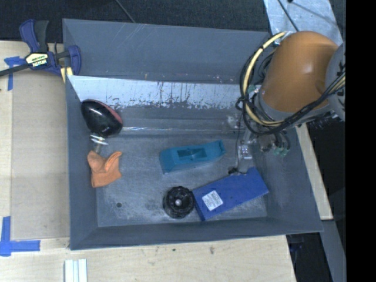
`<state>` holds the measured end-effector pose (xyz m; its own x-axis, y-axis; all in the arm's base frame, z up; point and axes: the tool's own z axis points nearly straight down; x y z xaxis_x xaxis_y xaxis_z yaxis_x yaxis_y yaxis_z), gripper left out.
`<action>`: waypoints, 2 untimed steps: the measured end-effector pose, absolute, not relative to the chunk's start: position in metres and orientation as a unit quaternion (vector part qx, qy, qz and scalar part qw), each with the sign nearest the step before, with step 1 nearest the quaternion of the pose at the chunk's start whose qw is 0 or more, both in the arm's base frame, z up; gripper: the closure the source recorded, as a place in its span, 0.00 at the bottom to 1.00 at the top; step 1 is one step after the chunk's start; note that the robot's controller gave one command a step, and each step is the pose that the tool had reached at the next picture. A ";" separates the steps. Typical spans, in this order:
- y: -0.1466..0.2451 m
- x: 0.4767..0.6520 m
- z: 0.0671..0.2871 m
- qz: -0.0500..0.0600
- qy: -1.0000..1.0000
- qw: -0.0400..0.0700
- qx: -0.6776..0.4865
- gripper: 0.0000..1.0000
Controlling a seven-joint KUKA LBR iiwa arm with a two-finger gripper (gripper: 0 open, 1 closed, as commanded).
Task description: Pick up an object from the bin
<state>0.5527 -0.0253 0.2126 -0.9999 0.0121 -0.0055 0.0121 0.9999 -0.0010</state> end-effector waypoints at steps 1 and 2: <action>-0.015 0.573 0.176 0.001 1.000 0.001 0.006 0.00; -0.022 0.597 0.153 0.000 0.999 0.003 -0.045 0.00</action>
Offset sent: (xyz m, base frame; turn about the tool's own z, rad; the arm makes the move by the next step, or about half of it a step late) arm 0.0530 0.0014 -0.0706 -0.1336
